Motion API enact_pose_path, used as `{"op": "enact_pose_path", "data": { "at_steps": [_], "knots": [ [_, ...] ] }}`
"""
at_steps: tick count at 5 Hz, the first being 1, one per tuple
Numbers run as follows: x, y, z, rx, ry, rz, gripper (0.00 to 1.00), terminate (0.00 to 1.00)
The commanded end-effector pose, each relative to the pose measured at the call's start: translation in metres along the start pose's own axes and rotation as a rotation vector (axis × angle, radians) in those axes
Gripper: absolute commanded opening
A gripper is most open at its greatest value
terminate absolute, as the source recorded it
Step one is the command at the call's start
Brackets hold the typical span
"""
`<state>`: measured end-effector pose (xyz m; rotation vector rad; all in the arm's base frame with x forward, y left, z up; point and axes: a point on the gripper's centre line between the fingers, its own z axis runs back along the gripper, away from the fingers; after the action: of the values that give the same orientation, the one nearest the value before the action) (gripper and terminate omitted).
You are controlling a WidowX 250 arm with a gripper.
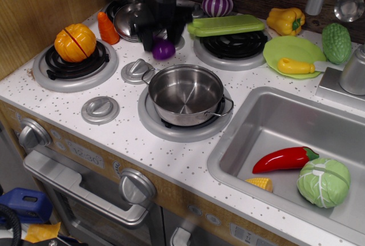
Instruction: Put eggplant in pot or pan
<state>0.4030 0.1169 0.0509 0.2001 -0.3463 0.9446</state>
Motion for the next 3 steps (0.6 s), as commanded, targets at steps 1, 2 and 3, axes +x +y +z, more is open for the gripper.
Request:
{"op": "enact_pose_path", "data": {
  "at_steps": [1,2,3],
  "knots": [
    [0.018,-0.001,0.067,0.037,-0.113,0.018,0.00,0.00],
    [-0.001,-0.003,0.081,0.057,-0.081,0.079,0.00,0.00],
    [-0.024,-0.009,0.088,0.052,-0.064,0.140,0.00,0.00]
  ]
}}
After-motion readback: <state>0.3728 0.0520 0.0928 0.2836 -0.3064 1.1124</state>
